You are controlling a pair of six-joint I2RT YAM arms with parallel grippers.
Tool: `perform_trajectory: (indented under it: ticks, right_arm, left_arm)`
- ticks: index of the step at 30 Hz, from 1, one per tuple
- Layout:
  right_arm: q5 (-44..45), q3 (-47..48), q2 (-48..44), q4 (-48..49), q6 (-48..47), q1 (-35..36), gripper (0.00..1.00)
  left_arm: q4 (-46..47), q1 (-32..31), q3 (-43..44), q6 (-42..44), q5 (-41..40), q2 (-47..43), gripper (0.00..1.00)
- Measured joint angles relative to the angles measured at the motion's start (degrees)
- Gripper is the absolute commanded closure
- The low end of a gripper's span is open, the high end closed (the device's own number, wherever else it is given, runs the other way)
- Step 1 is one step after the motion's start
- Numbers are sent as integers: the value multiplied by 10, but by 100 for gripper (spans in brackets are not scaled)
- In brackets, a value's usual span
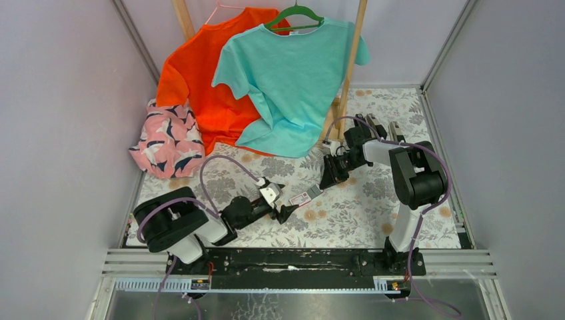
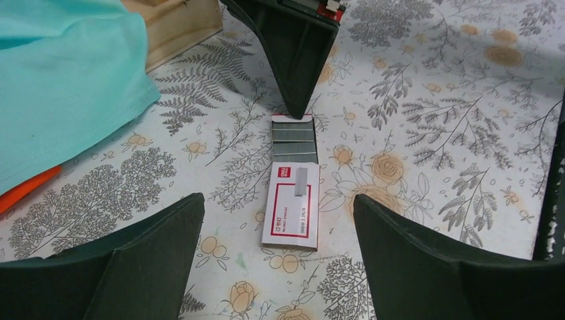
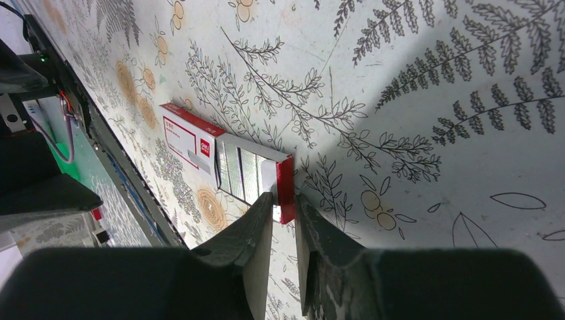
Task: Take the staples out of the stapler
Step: Close the staple box at the center of the board.
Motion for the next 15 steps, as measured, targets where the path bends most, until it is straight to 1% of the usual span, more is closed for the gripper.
perform_trajectory:
  ticks: [8, 15]
  right_arm:
    - [1, 0, 0, 0, 0, 0, 76]
    - [5, 0, 0, 0, 1, 3, 77]
  left_arm:
    - [-7, 0, 0, 51, 7, 35, 13]
    - [-7, -12, 2, 75, 5, 77, 14]
